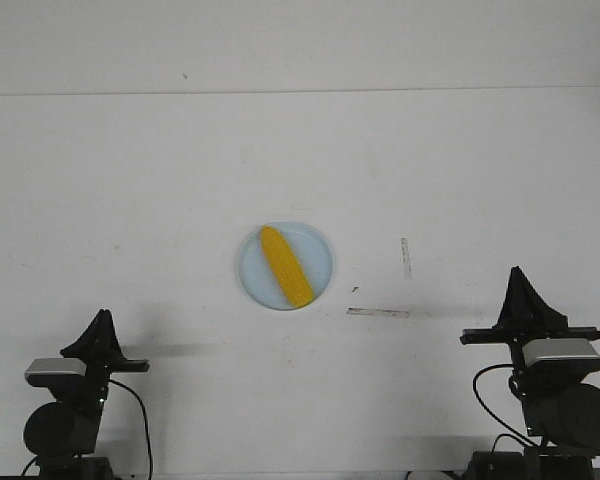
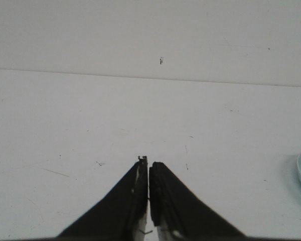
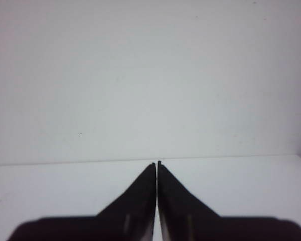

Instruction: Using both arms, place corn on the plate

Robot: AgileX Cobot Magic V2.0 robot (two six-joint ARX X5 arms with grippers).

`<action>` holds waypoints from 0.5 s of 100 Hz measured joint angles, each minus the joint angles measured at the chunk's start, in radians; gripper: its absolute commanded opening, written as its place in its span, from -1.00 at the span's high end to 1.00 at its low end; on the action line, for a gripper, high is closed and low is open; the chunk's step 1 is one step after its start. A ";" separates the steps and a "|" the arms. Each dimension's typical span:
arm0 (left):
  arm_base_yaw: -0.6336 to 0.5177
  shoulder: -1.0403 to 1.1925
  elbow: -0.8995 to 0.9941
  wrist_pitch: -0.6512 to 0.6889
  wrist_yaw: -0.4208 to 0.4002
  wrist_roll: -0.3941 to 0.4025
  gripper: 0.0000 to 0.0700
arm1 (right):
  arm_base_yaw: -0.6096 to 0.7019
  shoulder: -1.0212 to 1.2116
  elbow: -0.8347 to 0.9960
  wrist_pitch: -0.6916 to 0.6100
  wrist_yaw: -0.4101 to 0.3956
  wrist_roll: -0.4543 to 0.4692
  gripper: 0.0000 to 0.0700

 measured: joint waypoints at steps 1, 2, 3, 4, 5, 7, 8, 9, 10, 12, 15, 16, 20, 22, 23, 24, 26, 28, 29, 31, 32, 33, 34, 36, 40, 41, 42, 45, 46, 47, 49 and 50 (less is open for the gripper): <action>0.000 0.000 0.000 0.000 0.000 0.000 1.00 | 0.000 0.000 0.000 0.000 0.000 0.000 0.99; 0.000 0.000 0.000 0.000 0.000 0.000 1.00 | 0.000 0.000 0.000 0.000 0.000 0.000 0.99; 0.000 0.000 0.000 0.000 0.000 0.000 1.00 | 0.000 0.000 0.000 0.000 0.000 0.000 0.99; 0.000 0.000 0.000 0.000 0.000 0.000 1.00 | 0.000 0.000 0.000 0.000 0.000 0.000 0.99; 0.000 0.000 0.000 0.000 0.000 0.000 1.00 | 0.000 0.000 0.000 0.000 0.000 0.000 0.99; 0.000 0.000 0.000 0.000 0.000 0.000 1.00 | 0.000 0.000 0.000 0.000 0.000 0.000 0.99; 0.000 0.000 0.000 0.000 0.000 0.000 1.00 | 0.000 0.000 0.000 0.000 0.000 0.000 0.99; 0.000 0.000 0.000 0.000 0.000 0.000 1.00 | 0.000 0.000 0.000 0.000 0.000 0.000 0.99; 0.000 0.000 0.000 0.000 0.000 0.000 1.00 | 0.000 0.000 0.000 0.000 0.000 0.000 0.99; 0.000 0.000 0.000 0.000 0.000 0.000 1.00 | 0.000 0.000 0.000 -0.001 0.000 0.000 0.99; 0.000 0.000 0.000 0.000 0.000 0.000 1.00 | 0.000 0.000 0.000 -0.003 0.000 0.000 0.99; 0.000 0.000 0.000 0.000 0.000 0.000 1.00 | 0.000 0.000 0.000 -0.005 -0.001 0.000 0.99; 0.000 0.000 0.000 0.000 0.000 0.000 1.00 | 0.001 -0.003 0.000 -0.013 -0.001 -0.001 0.99; 0.000 0.000 0.000 0.000 0.000 0.000 1.00 | 0.003 -0.005 -0.002 -0.016 -0.001 -0.002 0.99; 0.000 0.000 0.000 0.000 0.000 0.000 1.00 | 0.005 -0.005 -0.003 -0.016 -0.001 -0.002 0.99; 0.000 0.000 0.000 0.000 0.000 0.000 1.00 | 0.006 -0.006 -0.004 -0.017 -0.001 -0.002 0.99; 0.000 0.000 0.000 0.000 0.000 0.000 1.00 | 0.010 -0.010 -0.008 -0.019 -0.001 -0.003 0.99; 0.000 0.000 0.000 0.000 0.000 0.000 1.00 | 0.012 -0.014 -0.013 -0.020 -0.001 -0.003 0.99; 0.000 0.000 0.000 0.000 0.000 0.000 1.00 | 0.014 -0.017 -0.017 -0.020 -0.001 -0.003 0.99; 0.000 0.000 0.000 0.000 0.000 0.000 1.00 | 0.016 -0.023 -0.024 -0.021 -0.001 -0.003 0.99; 0.000 0.000 0.000 0.000 0.000 0.000 1.00 | 0.018 -0.027 -0.028 -0.022 -0.001 -0.004 0.99; 0.000 0.000 0.000 0.000 0.000 0.000 1.00 | 0.020 -0.031 -0.032 -0.022 -0.001 -0.004 0.99; 0.000 0.000 0.000 0.000 0.000 0.000 1.00 | 0.022 -0.035 -0.037 -0.022 -0.001 -0.004 0.99; 0.000 0.000 0.000 0.000 0.000 0.000 1.00 | 0.026 -0.043 -0.047 -0.023 -0.001 -0.004 0.99; 0.000 0.000 0.000 0.000 0.000 0.000 1.00 | 0.034 -0.061 -0.069 -0.024 -0.001 -0.004 0.99; 0.000 0.000 0.000 0.000 0.000 0.000 1.00 | 0.036 -0.066 -0.074 -0.024 -0.001 -0.004 0.99; 0.000 0.000 0.000 0.000 0.000 0.000 1.00 | 0.037 -0.071 -0.080 -0.025 -0.001 -0.004 0.99; 0.000 0.000 0.000 0.000 0.000 0.000 1.00 | 0.042 -0.086 -0.098 -0.025 0.000 -0.004 0.99; 0.000 0.000 0.000 0.000 0.000 0.000 1.00 | 0.042 -0.092 -0.104 -0.025 0.000 -0.004 0.99; 0.000 0.000 0.000 0.000 0.000 0.000 1.00 | 0.043 -0.097 -0.111 -0.025 0.001 -0.004 0.99; 0.000 0.000 0.000 0.000 0.000 0.000 1.00 | 0.047 -0.108 -0.123 -0.026 0.000 -0.004 0.99; 0.000 0.000 0.000 0.000 0.000 0.000 1.00 | 0.048 -0.113 -0.129 -0.026 0.001 -0.004 0.99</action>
